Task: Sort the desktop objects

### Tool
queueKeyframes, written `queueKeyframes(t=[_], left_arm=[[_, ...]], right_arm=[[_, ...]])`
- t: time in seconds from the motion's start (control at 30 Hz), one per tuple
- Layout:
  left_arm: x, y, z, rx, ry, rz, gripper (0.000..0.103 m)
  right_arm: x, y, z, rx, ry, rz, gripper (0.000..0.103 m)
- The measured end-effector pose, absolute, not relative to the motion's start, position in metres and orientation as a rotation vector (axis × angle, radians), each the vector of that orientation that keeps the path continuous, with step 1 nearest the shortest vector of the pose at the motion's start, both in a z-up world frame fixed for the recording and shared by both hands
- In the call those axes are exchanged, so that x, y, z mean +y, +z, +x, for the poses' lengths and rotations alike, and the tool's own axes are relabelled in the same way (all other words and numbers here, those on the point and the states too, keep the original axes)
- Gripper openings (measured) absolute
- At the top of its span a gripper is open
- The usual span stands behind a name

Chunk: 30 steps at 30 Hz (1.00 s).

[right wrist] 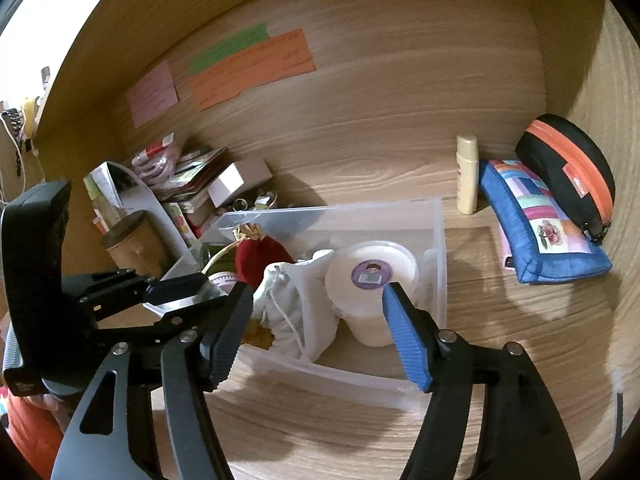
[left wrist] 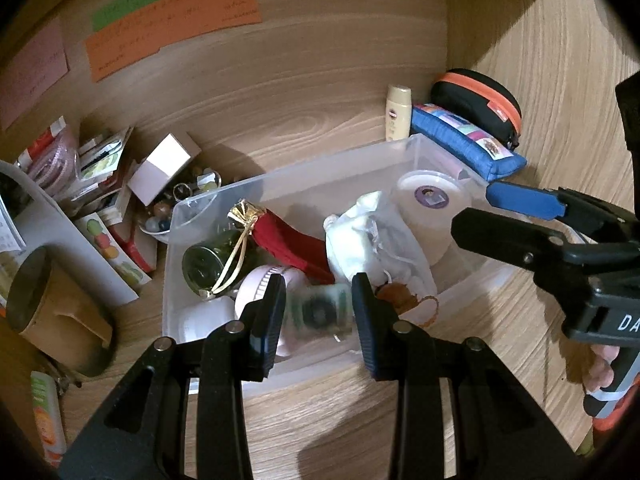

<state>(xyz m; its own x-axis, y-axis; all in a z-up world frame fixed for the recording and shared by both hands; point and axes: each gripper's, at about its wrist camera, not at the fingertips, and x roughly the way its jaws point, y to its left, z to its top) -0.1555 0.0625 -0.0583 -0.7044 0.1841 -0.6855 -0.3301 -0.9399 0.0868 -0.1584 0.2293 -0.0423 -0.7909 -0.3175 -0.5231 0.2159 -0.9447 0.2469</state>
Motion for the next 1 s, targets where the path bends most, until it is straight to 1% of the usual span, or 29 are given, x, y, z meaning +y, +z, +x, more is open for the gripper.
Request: queueKeyframes(t=[0.13, 0.2, 0.27, 0.37, 0.4, 0.47, 0.5, 0.6, 0.63, 0.73, 0.8, 0.83, 0.97, 1.0], left_arm=[[0.061, -0.055, -0.154, 0.285, 2.653, -1.019, 0.034], [0.059, -0.054, -0.154, 0.278, 2.660, -1.009, 0.037], [0.056, -0.051, -0.152, 0.264, 2.675, -0.996, 0.047], [0.049, -0.045, -0.147, 0.242, 2.708, -0.956, 0.059], [0.047, -0.043, -0.144, 0.231, 2.721, -0.940, 0.061], [0.043, -0.039, -0.140, 0.227, 2.752, -0.913, 0.072], [0.042, -0.037, -0.137, 0.224, 2.770, -0.896, 0.075], [0.036, -0.031, -0.126, 0.205, 2.817, -0.844, 0.090], [0.033, -0.030, -0.123, 0.194, 2.835, -0.833, 0.098], [0.024, -0.024, -0.115, 0.144, 2.880, -0.803, 0.099], [0.018, -0.020, -0.111, 0.096, 2.888, -0.798, 0.099], [0.015, -0.019, -0.109, 0.076, 2.897, -0.798, 0.099], [0.012, -0.015, -0.097, 0.087, 2.955, -0.769, 0.100], [0.011, -0.015, -0.094, 0.081, 2.960, -0.759, 0.100]], right_arm=[[0.230, -0.041, -0.157, -0.246, -2.736, 0.823, 0.069], [0.230, -0.041, -0.157, -0.241, -2.743, 0.818, 0.069], [0.230, -0.041, -0.157, -0.234, -2.750, 0.817, 0.069], [0.229, -0.040, -0.157, -0.223, -2.761, 0.814, 0.070], [0.229, -0.040, -0.157, -0.219, -2.763, 0.812, 0.070], [0.228, -0.040, -0.157, -0.209, -2.766, 0.808, 0.070], [0.227, -0.040, -0.156, -0.203, -2.767, 0.808, 0.070], [0.224, -0.039, -0.155, -0.172, -2.772, 0.807, 0.070], [0.222, -0.037, -0.153, -0.150, -2.777, 0.803, 0.070], [0.219, -0.031, -0.146, -0.094, -2.783, 0.787, 0.072], [0.216, -0.026, -0.137, -0.069, -2.787, 0.763, 0.081], [0.215, -0.024, -0.133, -0.057, -2.793, 0.748, 0.083], [0.209, -0.013, -0.115, 0.014, -2.822, 0.697, 0.085], [0.208, -0.011, -0.111, 0.023, -2.825, 0.689, 0.087]])
